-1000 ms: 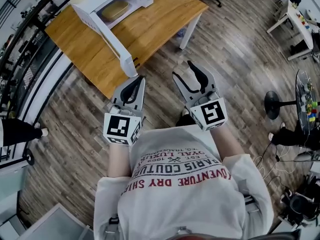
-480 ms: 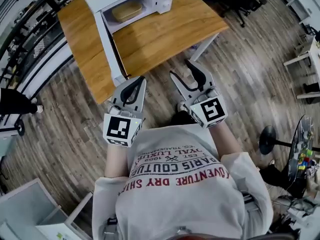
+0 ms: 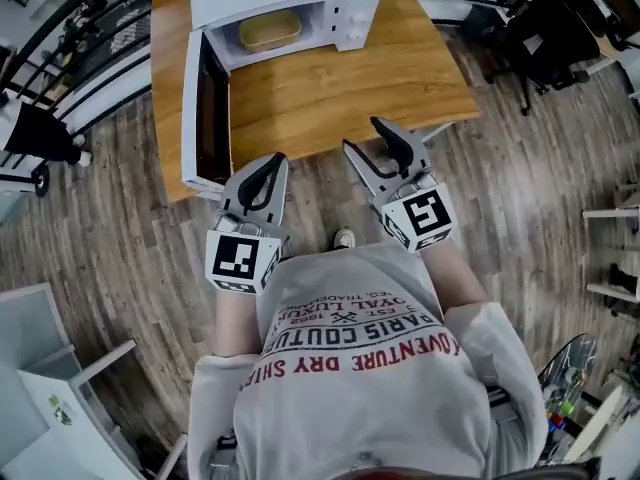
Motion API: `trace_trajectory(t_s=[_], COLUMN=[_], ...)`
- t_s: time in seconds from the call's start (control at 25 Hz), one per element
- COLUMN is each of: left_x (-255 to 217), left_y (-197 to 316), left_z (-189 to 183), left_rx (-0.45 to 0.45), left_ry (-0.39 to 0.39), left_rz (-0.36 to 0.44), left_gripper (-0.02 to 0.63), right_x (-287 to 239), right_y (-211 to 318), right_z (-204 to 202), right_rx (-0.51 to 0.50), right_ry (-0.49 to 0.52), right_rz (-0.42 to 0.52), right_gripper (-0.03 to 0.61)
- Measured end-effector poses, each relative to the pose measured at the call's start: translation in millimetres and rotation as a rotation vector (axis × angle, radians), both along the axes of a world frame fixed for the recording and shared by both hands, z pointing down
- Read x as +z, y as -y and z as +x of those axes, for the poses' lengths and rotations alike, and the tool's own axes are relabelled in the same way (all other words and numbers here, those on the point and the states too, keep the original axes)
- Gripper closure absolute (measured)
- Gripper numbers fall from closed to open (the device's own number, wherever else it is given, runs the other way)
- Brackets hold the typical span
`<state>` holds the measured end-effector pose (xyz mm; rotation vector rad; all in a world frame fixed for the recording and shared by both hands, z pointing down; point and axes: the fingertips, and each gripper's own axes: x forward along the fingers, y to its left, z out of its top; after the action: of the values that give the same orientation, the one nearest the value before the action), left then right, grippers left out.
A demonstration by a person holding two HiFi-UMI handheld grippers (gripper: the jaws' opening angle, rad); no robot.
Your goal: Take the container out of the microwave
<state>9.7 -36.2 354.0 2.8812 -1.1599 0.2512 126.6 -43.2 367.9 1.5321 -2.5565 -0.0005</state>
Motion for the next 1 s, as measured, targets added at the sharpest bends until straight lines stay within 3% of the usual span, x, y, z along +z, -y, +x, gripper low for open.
trace_trajectory(t_s=[0.24, 0.52, 1.0], left_x=[15, 26, 32], left_y=[18, 62, 168], left_z=[22, 27, 16], left_rx=[-0.107, -0.188, -0.218], left_ry=[0.021, 0.031, 0.007], left_rz=[-0.048, -0.076, -0.075], left_gripper=[0.597, 0.597, 0.597], right_x=[16, 35, 76], right_y=[37, 93, 215], right_z=[31, 33, 0], right_rx=[-0.075, -0.158, -0.268], right_ry=[0.004, -0.028, -0.236], right_rz=[-0.05, -0.105, -0.267], right_gripper=[0.352, 0.352, 0.351])
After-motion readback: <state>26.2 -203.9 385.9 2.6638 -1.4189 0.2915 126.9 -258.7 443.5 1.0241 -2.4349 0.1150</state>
